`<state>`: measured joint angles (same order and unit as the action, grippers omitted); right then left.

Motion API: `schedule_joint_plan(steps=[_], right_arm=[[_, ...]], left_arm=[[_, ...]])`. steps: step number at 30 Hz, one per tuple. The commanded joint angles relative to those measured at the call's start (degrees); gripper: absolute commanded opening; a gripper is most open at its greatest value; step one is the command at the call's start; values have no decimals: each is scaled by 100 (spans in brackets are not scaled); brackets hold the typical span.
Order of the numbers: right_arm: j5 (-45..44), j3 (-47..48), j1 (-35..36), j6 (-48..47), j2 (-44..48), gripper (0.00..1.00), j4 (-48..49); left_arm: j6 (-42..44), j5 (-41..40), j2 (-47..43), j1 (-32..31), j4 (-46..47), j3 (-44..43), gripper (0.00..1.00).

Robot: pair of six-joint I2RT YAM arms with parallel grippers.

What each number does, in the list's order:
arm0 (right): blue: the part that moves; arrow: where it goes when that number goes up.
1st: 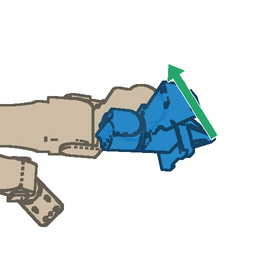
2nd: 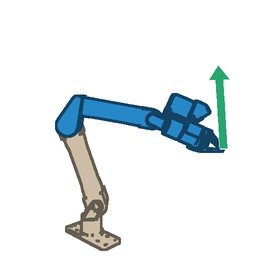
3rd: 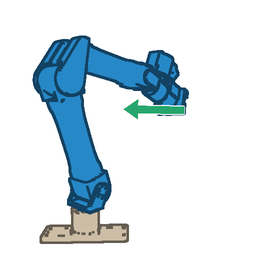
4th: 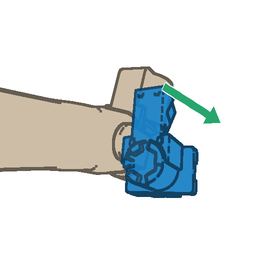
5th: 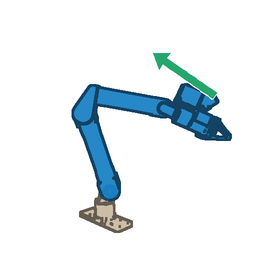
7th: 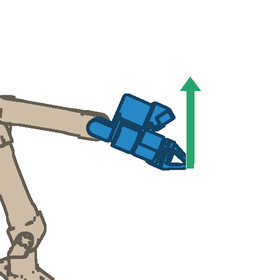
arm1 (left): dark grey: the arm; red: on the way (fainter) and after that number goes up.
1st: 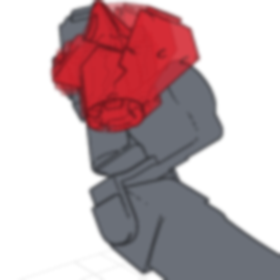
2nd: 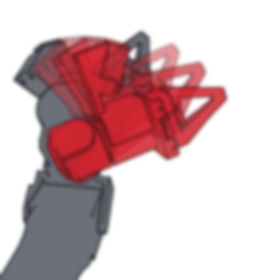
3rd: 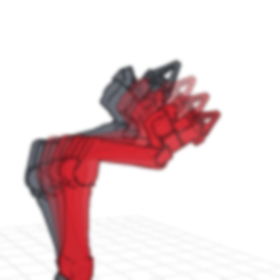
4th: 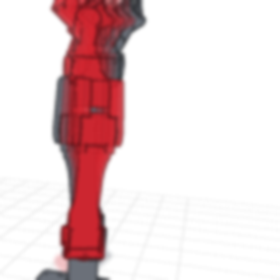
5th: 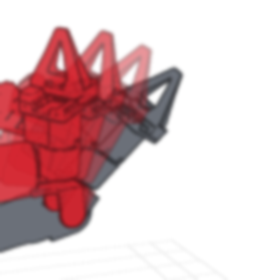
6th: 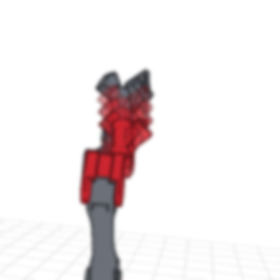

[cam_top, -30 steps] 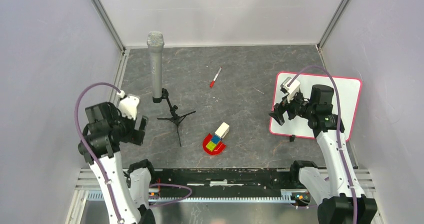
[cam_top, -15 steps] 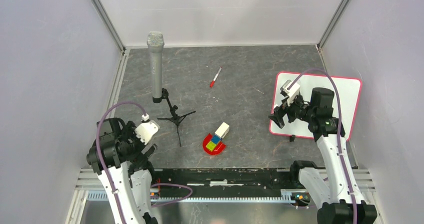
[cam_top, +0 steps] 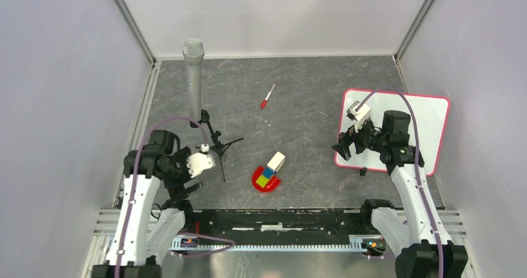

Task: Write a sentence on the whiteboard
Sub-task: Move the distractor to the center of the board.

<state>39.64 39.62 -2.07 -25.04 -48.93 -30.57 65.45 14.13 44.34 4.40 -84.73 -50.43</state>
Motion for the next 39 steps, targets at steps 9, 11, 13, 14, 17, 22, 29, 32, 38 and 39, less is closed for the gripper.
schedule_joint_plan(steps=[9, 11, 13, 14, 17, 22, 29, 32, 38, 39], right_arm=[[-227, -147, 30, 16, 70, 97, 231], [-245, -139, 31, 16, 46, 98, 224], [-259, -138, 29, 0, 42, 97, 208], [-270, -136, 31, -10, 49, 97, 210], [-290, -173, 31, -57, 42, 97, 218], [-277, -253, 24, -153, 64, 97, 257], [-338, -550, 31, -271, 223, 97, 423], [-357, -698, 27, -265, 317, 97, 516], [-414, -918, 30, -203, 429, 97, 700], [-424, -927, 31, -203, 444, 97, 709]], left_arm=[[-2021, -1387, -223, -2937, 745, 103, 100], [-2267, -1690, -69, -3476, 795, 138, 100], [-2499, -2012, 109, -4126, 853, 164, 100], [-2652, -2183, 214, -4536, 864, 189, 100], [-2713, -2277, 630, -5137, 882, 100, 98], [-2731, -2092, 1413, -6136, 994, -256, 95], [-2454, -2616, 2490, -7350, 1706, -748, 88], [-2184, -3056, 2764, -7726, 2081, -687, 86], [-1527, -3879, 3093, -7780, 3030, -232, 80], [-1557, -3907, 3165, -7748, 3108, -230, 78]])
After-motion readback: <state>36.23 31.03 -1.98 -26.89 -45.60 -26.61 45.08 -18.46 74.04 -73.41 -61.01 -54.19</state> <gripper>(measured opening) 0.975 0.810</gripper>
